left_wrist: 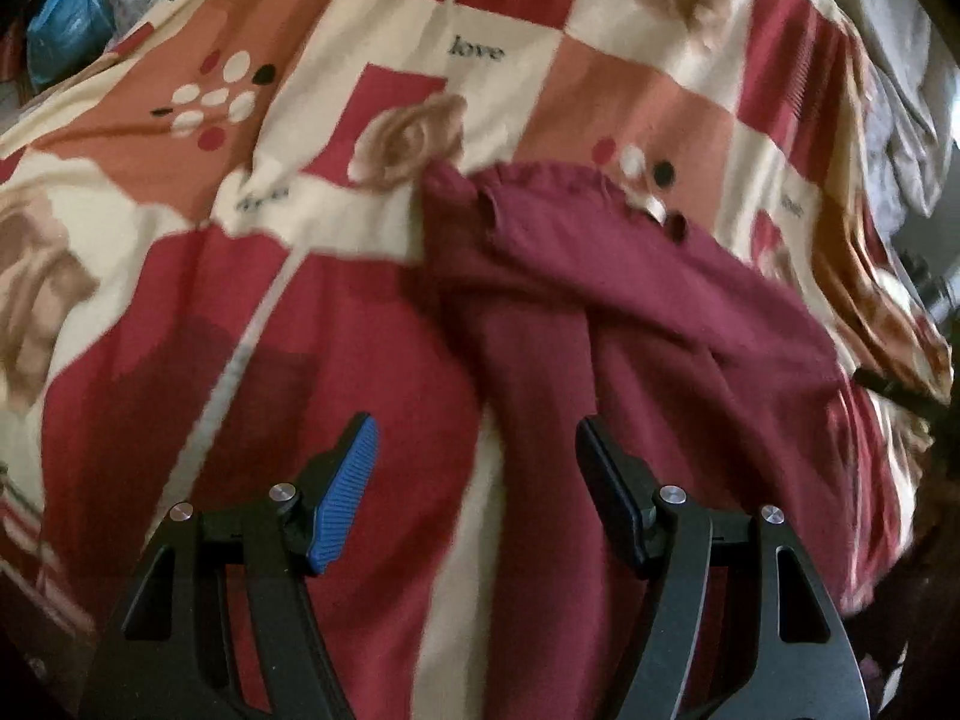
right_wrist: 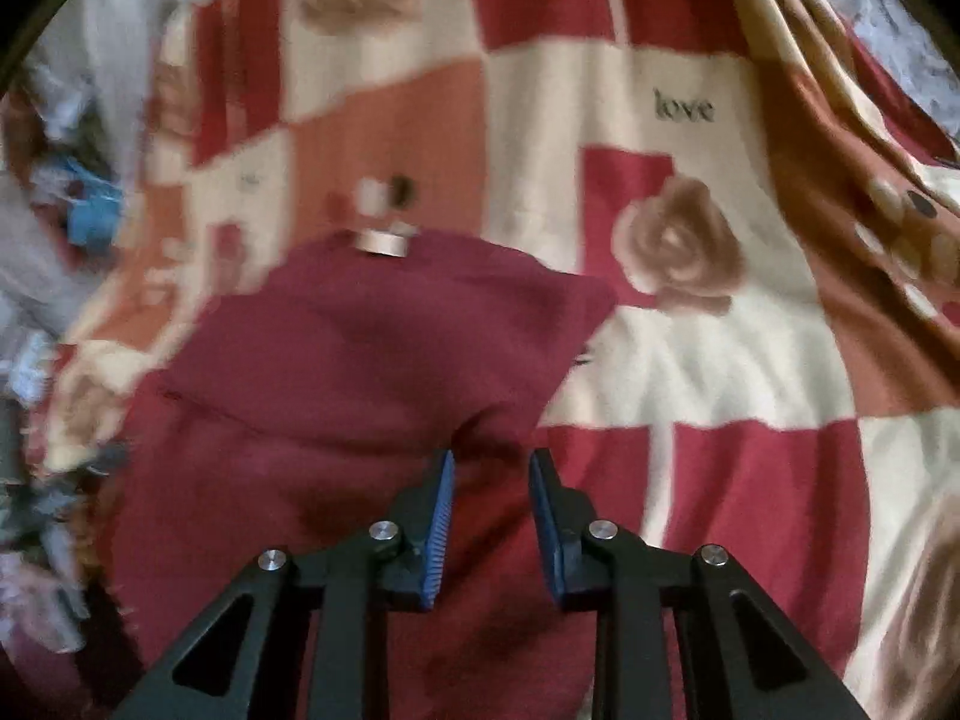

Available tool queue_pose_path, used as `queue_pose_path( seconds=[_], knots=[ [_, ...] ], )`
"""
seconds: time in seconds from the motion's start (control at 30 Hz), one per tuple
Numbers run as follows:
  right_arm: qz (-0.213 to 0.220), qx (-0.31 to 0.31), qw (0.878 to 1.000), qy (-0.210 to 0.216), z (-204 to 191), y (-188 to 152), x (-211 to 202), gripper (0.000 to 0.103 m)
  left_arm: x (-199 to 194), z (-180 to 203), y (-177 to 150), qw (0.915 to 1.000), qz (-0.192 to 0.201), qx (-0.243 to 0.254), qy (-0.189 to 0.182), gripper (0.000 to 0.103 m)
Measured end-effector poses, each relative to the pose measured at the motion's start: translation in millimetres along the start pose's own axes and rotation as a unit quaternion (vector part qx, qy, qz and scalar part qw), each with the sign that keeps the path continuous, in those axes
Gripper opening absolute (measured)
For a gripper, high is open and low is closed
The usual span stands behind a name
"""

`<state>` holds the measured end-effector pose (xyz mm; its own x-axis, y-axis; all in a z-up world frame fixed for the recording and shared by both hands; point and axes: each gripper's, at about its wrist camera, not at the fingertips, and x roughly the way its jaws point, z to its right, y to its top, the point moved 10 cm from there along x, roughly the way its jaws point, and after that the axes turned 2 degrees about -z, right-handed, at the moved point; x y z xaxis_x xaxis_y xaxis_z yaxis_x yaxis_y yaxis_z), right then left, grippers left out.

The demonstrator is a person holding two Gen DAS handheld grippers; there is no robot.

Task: Fold small clothes
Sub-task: 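Grasp the sweater hem with the left tool while the right tool grips beside it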

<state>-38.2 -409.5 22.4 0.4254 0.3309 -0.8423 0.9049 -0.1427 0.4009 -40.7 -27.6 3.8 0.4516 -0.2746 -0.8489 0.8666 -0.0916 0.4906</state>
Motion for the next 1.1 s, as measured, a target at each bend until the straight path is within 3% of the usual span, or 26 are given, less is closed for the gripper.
queue_pose_path(
  seconds=[0.07, 0.1, 0.23, 0.33, 0.5, 0.7, 0.9, 1.1],
  knots=[
    [-0.008, -0.031, 0.998, 0.052, -25, -23, -23, 0.039, -11, 5, -19, 0.9999, -0.001, -0.001, -0.012, 0.069],
    [-0.011, -0.041, 0.998, 0.056, -31, -33, -29, 0.05, -14, 10, -30, 0.9997, -0.01, 0.005, -0.022, 0.069],
    [-0.06, -0.06, 0.993, 0.085, -45, -97, -38, 0.05, -24, 25, -70, 0.9978, -0.034, 0.011, -0.056, 0.069],
    [-0.092, -0.067, 0.989, 0.089, -44, -143, -38, 0.05, -17, 24, -93, 0.9964, -0.063, -0.003, -0.055, 0.069],
    [-0.113, -0.083, 0.985, 0.1, -50, -178, -31, 0.05, -15, 17, -114, 0.9929, -0.09, -0.042, -0.066, 0.069],
    [-0.115, -0.125, 0.972, 0.161, -78, -185, -32, 0.05, -14, 22, -131, 0.9912, -0.116, -0.018, -0.061, 0.069],
    [-0.146, -0.106, 0.969, 0.17, -72, -194, -20, 0.05, -13, 23, -137, 0.9909, -0.117, -0.021, -0.063, 0.069],
    [-0.144, -0.104, 0.956, 0.233, -92, -191, -28, 0.05, -17, 40, -134, 0.9891, -0.111, 0.002, -0.096, 0.068]
  ],
)
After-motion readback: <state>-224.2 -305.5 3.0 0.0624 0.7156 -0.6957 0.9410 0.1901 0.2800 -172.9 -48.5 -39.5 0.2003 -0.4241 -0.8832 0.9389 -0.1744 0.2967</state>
